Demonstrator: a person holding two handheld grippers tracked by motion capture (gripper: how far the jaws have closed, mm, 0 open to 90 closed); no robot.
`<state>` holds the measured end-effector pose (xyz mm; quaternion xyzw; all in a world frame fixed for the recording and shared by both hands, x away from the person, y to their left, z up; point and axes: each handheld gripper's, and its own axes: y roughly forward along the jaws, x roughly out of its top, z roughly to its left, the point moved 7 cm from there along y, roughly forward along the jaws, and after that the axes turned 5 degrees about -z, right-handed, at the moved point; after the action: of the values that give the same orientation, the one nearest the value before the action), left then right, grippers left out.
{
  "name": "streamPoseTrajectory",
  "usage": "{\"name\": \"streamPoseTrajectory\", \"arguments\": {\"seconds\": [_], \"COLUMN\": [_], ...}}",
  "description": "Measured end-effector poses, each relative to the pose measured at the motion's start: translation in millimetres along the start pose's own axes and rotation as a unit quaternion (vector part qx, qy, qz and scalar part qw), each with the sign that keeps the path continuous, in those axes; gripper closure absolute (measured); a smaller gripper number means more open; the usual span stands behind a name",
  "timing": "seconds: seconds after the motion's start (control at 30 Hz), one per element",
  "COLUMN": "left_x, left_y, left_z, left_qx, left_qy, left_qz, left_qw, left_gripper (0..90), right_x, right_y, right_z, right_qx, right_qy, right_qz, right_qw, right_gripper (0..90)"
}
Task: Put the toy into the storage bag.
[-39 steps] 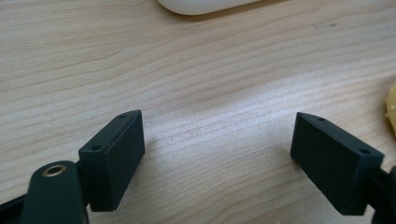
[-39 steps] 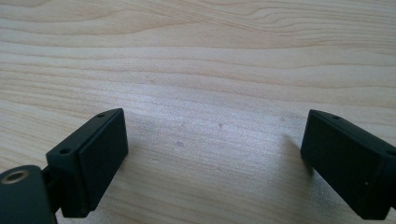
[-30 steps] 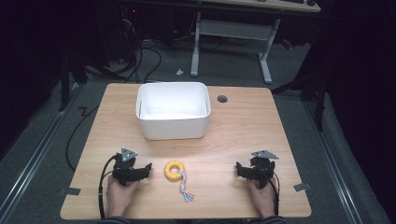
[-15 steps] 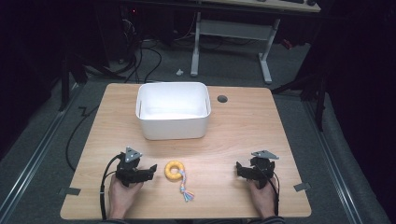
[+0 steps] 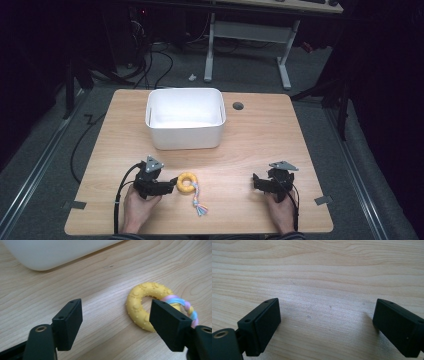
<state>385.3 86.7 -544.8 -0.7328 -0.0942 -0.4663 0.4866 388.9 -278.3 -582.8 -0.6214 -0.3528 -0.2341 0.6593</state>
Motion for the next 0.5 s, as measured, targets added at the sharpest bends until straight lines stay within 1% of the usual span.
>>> {"name": "streamPoseTrajectory", "arguments": {"seconds": [0.03, 0.17, 0.2, 0.27, 0.3, 0.4, 0.5], "left_x": [0.7, 2.4, 3.0, 3.5, 4.7, 6.5, 8.8], "left_y": [0.8, 5.1, 6.4, 7.4, 9.6, 11.7, 16.1], "left_z": [-1.3, -5.7, -6.9, -8.5, -10.6, -13.5, -15.1], "left_qx": [-0.003, -0.012, -0.014, -0.015, -0.016, -0.023, -0.019], "left_qy": [0.003, 0.008, 0.013, 0.016, 0.023, 0.023, 0.031], "left_qz": [0.002, 0.009, 0.013, 0.016, 0.022, 0.027, 0.032], "left_qw": [1.0, 0.9999, 0.9997, 0.9996, 0.9994, 0.9991, 0.9988], "left_gripper": [30.3, 32.9, 33.2, 34.2, 34.4, 35.4, 37.0], "right_x": [0.0, 0.0, 0.0, 0.0, 0.0, 0.0, 0.0], "right_y": [0.0, 0.0, 0.0, 0.0, 0.0, 0.0, 0.0], "right_z": [0.0, 0.0, 0.1, 0.1, 0.0, 0.0, 0.0], "right_qx": [0.0, 0.0, 0.0, 0.0, 0.0, 0.0, 0.0], "right_qy": [0.0, 0.0, 0.0, 0.0, 0.0, 0.0, 0.0], "right_qz": [0.0, 0.0, 0.0, 0.0, 0.0, 0.0, 0.0], "right_qw": [1.0, 1.0, 1.0, 1.0, 1.0, 1.0, 1.0], "right_gripper": [7.5, 7.5, 7.5, 7.5, 7.5, 7.5, 7.5]}}
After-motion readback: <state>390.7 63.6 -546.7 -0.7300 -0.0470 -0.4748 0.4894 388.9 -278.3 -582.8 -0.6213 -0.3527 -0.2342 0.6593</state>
